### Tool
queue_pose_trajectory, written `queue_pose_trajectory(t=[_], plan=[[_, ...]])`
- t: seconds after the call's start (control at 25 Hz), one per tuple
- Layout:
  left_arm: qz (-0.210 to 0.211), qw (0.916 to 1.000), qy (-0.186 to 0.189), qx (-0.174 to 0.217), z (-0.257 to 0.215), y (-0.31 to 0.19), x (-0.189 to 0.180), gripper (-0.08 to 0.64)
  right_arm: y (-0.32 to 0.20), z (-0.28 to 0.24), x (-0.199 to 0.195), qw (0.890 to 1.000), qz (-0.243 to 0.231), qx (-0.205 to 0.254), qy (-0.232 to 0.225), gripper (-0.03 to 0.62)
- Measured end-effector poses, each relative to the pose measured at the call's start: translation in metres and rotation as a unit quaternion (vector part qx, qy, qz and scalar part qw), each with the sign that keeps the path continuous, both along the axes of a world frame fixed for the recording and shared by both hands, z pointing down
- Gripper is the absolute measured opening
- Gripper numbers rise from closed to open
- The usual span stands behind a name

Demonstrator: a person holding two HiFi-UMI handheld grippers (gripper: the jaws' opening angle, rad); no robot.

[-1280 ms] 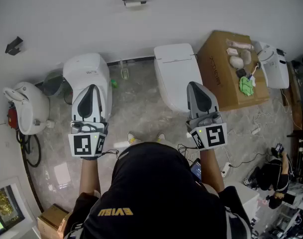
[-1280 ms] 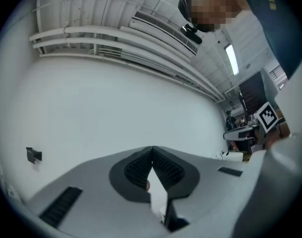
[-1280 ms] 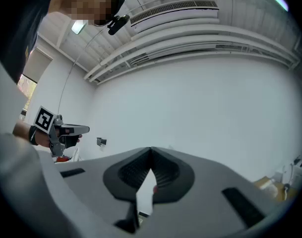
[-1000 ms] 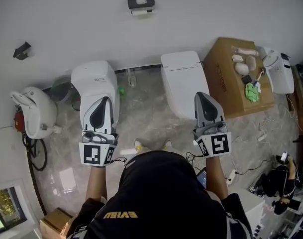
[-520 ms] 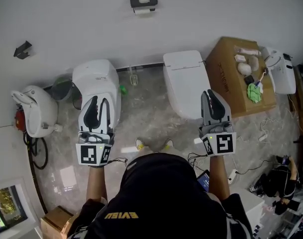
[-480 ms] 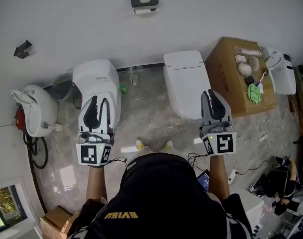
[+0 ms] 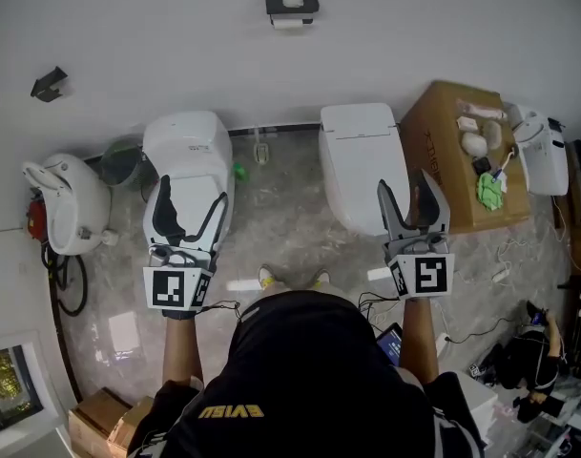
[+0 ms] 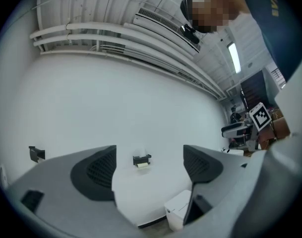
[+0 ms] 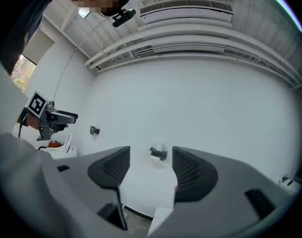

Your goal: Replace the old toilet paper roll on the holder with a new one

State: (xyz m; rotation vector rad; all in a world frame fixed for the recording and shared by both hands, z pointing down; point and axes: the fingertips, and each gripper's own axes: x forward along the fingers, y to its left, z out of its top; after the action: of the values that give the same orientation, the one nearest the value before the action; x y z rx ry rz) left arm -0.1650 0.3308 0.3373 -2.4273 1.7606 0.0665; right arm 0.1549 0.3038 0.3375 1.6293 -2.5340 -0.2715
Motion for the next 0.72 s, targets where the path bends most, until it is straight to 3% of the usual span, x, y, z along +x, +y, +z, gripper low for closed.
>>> queue_pose_trajectory(t=[0.12,0.2,0.24,0.6,0.72], plan=[[0.006,0.9999,-0.012,-0.001,-0.001,-0.004,-0.004,0.439,-0.006,-0.001,-0.006,1.000,-0.009,-0.007,-0.009,0.357],[0.007,1.0000,-0.006,-0.002,-0.001,-0.006,-0.010,0.463,-0.010,0.001,-0.013,1.000,-0.017,-0.010,-0.017,0.515],[0.007,1.0000,-0.002,-0.003,0.000,-0.007,-0.013,0.474,-0.012,0.002,-0.016,1.000,-0.020,-0.010,-0.018,0.539],[0.009,0.9999,0.001,-0.006,0.011,-0.013,-0.044,0.479,-0.018,0.005,-0.050,1.000,-0.016,-0.013,-0.013,0.552],[0.007,1.0000,-0.005,-0.004,0.006,-0.010,-0.072,0.477,-0.021,0.003,-0.071,0.999,-0.006,-0.016,-0.037,0.552]])
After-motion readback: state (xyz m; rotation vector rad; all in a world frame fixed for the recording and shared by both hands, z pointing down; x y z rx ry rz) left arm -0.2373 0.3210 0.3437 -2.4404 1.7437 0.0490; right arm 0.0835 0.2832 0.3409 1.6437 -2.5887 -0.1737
